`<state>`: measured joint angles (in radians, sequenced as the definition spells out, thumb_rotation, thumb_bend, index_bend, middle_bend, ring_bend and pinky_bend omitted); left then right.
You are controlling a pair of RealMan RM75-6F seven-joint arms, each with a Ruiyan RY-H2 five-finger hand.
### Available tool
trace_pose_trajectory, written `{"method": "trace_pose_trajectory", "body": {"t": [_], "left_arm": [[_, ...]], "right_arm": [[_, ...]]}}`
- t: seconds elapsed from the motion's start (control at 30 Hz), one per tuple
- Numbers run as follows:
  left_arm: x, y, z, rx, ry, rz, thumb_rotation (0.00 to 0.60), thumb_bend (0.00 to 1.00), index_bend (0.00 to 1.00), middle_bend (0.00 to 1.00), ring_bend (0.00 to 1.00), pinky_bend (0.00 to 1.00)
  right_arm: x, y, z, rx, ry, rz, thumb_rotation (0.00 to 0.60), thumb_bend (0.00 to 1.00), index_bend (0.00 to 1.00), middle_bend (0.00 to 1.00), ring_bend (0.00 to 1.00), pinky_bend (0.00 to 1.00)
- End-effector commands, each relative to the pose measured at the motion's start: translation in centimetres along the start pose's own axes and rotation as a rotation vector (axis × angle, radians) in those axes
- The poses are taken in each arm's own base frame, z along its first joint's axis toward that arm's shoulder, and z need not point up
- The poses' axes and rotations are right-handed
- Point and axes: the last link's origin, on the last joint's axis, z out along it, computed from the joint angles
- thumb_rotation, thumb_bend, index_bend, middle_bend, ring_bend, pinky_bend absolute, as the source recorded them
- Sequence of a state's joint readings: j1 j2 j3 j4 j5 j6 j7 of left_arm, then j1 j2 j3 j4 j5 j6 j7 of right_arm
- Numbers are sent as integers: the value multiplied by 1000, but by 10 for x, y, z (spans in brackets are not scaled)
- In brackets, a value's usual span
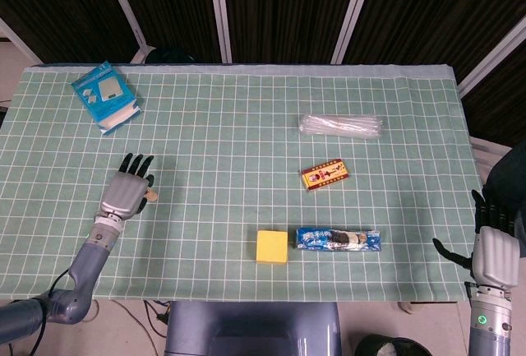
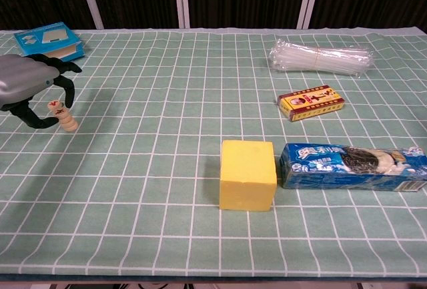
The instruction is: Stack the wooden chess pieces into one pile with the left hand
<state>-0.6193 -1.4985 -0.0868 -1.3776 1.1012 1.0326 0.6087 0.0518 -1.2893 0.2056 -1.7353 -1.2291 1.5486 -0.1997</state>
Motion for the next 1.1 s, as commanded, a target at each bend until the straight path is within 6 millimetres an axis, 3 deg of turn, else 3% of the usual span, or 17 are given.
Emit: {"method": "trace_pose_trajectory", "body": {"t": [0.03,0.27,0.4,0.7,0.97,1.1], "left_arm": [[0,1,0,-2,0,2,600,327,426,47,0,11],[2,1,-2,-4,9,1,600,327,412,47,0,11],[3,-5,-5,11,17,-11,600,325,352,46,0,11],[3,-40,-16,82,28,-46,600,309,308,43,0,1],[7,-65,2,146,7,-69,600,288,308,42,0,0],[8,-66,17,146,-9,-56,600,274,308,42,0,0]], "right_arm": [[0,0,0,0,0,0,600,233,22,12,1,0],[0,0,0,-1,1,1,600,233,22,12,1,0],[0,0,0,-2,0,1,600,233,22,12,2,0],[0,0,-1,-1,3,1,600,232,22,12,1,0],[0,0,0,-6,6,-1,600,232,22,12,2,0],[0,0,0,-11,4,0,600,233,23,12,1,0]]}}
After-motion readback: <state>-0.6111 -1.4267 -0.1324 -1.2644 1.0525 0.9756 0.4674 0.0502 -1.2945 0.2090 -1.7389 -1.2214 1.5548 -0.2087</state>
